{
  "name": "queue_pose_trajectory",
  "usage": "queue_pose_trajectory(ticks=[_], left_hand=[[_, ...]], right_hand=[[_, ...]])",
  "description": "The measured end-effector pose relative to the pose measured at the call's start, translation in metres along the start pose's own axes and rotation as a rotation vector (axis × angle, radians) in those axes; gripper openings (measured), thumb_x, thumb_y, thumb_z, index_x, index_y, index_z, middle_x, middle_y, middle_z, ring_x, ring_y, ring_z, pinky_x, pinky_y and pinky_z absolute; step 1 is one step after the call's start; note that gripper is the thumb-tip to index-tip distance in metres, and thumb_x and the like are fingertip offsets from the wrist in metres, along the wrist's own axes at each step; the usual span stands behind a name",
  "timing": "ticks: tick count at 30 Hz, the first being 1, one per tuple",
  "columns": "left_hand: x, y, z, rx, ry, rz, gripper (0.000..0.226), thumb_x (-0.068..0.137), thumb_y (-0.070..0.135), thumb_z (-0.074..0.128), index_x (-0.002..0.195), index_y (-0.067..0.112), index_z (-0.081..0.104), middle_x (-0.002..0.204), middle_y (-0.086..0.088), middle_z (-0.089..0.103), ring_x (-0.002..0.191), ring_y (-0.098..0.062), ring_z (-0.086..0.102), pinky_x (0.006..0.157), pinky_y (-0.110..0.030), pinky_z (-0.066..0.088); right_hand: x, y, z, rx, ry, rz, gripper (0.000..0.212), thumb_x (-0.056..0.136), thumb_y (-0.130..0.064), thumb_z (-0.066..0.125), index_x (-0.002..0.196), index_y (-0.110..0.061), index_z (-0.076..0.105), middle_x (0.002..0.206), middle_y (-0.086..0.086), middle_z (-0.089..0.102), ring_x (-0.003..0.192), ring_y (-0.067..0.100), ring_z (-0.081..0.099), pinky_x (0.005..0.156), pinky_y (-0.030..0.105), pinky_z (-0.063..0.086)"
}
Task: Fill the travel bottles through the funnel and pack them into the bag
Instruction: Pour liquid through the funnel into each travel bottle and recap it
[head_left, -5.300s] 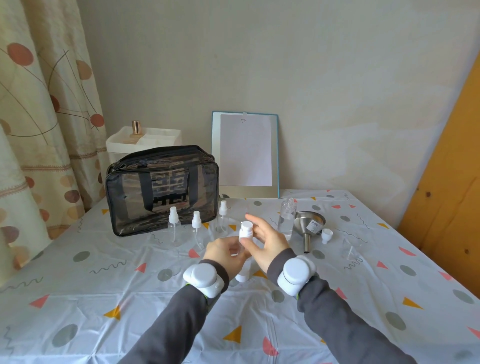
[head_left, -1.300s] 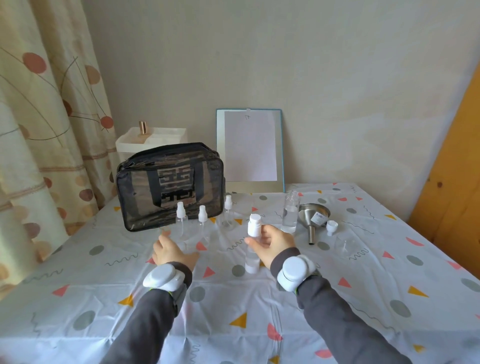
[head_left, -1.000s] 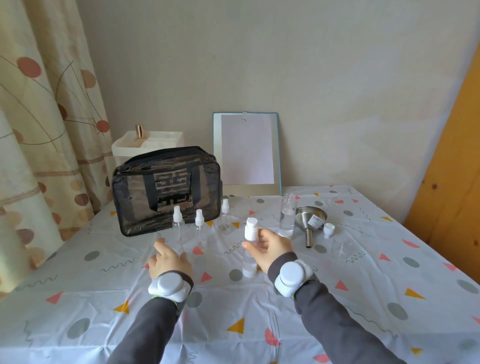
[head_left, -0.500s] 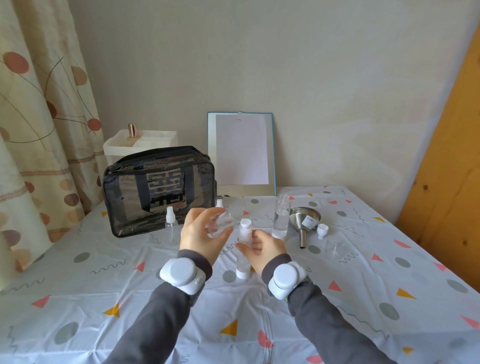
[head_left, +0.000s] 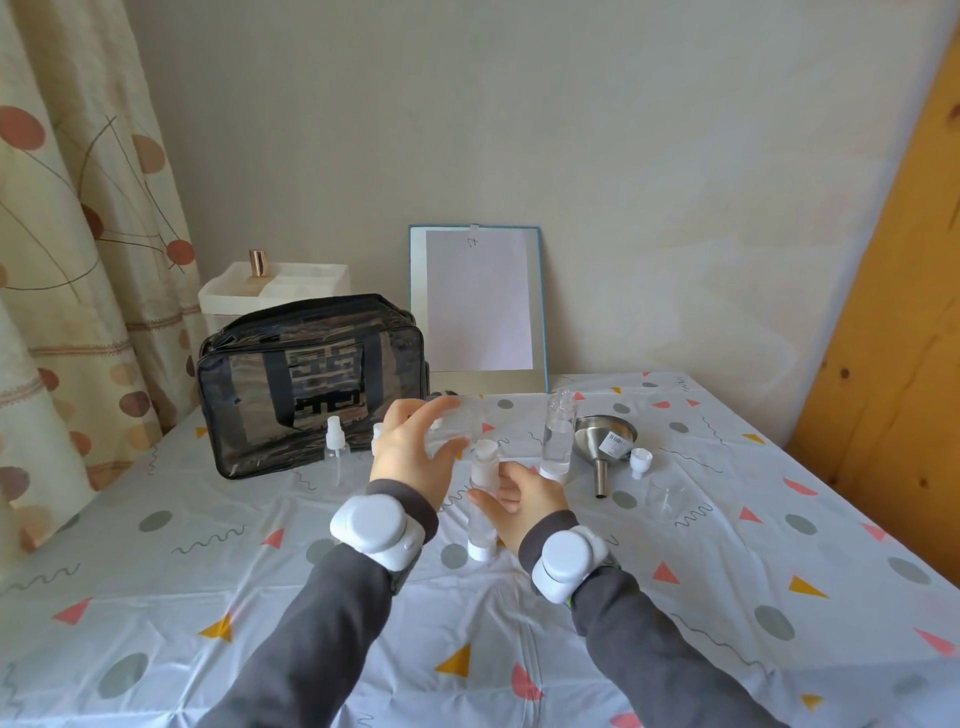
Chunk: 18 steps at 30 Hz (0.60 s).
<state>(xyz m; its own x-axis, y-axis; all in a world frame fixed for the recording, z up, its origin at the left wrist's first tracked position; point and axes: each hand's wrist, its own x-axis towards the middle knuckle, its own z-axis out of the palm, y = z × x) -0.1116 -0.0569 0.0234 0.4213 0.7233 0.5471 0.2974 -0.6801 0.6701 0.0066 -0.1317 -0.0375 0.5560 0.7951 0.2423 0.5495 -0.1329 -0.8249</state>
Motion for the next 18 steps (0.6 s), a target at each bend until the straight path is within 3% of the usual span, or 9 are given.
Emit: queue_pose_trajectory(ticks=[9, 16, 18], left_hand=[[-0.012, -0.001, 0.006, 0.154, -0.003, 0.170, 0.054, 0.072, -0.022, 0.044, 0.106, 0.013, 0.068, 0.119, -0.015, 0.041, 0.107, -0.028, 0.043, 0.090, -0.028, 0.041], [-0.006, 0.011, 0.018, 0.188, -0.120, 0.167, 0.042, 0.076, -0.009, 0.052, 0.107, 0.015, 0.067, 0.126, -0.010, 0.040, 0.116, -0.025, 0.033, 0.092, -0.022, 0.027], [-0.005, 0.014, 0.021, 0.185, -0.173, 0.199, 0.047, 0.076, -0.007, 0.049, 0.114, 0.017, 0.065, 0.129, -0.008, 0.039, 0.119, -0.023, 0.032, 0.096, -0.019, 0.024]], right_hand=[[-0.002, -0.003, -0.001, -0.001, -0.023, 0.028, 0.027, 0.079, -0.038, 0.067, 0.099, -0.021, 0.061, 0.096, -0.001, 0.068, 0.092, 0.014, 0.064, 0.089, 0.034, 0.052], [-0.002, -0.005, -0.003, -0.128, -0.005, 0.009, 0.013, 0.082, -0.028, 0.060, 0.090, -0.019, 0.060, 0.078, -0.004, 0.062, 0.079, 0.013, 0.060, 0.082, 0.022, 0.046], [-0.002, -0.006, -0.002, -0.117, -0.017, 0.018, 0.014, 0.083, -0.025, 0.058, 0.093, -0.016, 0.060, 0.086, 0.003, 0.067, 0.085, 0.016, 0.063, 0.089, 0.025, 0.044]])
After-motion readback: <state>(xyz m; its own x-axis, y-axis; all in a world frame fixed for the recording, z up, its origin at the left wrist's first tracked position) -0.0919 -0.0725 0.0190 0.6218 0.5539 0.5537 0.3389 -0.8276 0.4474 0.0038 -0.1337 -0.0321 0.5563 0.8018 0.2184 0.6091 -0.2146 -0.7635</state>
